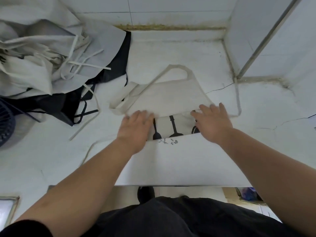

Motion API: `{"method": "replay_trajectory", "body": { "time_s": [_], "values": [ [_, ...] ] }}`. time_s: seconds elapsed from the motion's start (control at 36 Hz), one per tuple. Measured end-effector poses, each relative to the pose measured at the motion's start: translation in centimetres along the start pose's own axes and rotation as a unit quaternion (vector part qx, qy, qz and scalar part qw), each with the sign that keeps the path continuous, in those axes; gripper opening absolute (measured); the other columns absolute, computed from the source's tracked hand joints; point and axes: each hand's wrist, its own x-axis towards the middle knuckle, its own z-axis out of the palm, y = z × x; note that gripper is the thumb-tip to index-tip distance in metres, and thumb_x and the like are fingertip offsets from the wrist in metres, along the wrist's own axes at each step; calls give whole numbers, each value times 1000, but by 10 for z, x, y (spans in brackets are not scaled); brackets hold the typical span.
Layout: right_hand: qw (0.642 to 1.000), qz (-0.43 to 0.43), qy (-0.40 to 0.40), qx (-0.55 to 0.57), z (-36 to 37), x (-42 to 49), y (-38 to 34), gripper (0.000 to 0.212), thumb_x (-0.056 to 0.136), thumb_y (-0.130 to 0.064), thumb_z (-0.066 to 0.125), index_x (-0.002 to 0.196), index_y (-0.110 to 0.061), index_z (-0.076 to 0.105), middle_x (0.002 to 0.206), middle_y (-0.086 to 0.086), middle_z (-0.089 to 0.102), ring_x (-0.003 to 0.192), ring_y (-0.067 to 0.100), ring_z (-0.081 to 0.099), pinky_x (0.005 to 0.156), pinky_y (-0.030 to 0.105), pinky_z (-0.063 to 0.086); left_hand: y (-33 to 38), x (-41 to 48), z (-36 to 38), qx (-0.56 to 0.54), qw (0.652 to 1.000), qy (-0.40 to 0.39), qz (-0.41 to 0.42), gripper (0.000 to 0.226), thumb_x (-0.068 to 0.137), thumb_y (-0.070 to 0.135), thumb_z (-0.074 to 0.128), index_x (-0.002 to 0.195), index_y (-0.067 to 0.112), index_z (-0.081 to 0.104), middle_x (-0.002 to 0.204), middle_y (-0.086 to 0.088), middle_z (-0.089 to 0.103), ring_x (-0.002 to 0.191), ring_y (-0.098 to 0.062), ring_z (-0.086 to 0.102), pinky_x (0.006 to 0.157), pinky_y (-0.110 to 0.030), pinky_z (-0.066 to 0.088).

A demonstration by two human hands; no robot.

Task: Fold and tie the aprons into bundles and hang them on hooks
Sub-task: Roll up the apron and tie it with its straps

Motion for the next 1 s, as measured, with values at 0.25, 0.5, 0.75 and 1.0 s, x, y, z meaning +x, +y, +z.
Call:
{"method": "replay_trajectory", "body": {
  "time_s": [0.25,0.5,0.75,1.0],
  "values": [
    [996,-25,-52,74,14,-10,-16,85,82,-76,35,149,-31,7,158,2,8,137,28,28,113,38,15,12,2,30,-105,992,-60,48,83,87,74,31,148,42,-16,156,8,-27,144,-21,-25,116,-51,-14],
    [999,-34,-17,31,5,-4,-20,77,78,-76,41,142,-33,30,133,3,41,124,27,38,104,42,27,-5,18,15,-103,992,32,72,70,86,61,51,147,34,27,152,13,28,140,-17,26,113,-41,16],
    [981,-47,-66,178,-16,1,-14,21,83,-33,54,103,-26,55,94,-6,54,93,20,54,74,30,43,-12,23,-13,-178,979,18,100,20,96,39,41,92,22,52,81,3,60,80,-23,55,71,-32,41],
    [971,-45,-126,196,-32,21,6,37,88,-34,53,59,-14,43,67,0,48,68,19,45,56,27,33,-25,42,-29,-253,963,-86,39,19,87,34,58,101,24,51,101,1,57,94,-20,54,78,-32,44]
  ]
}}
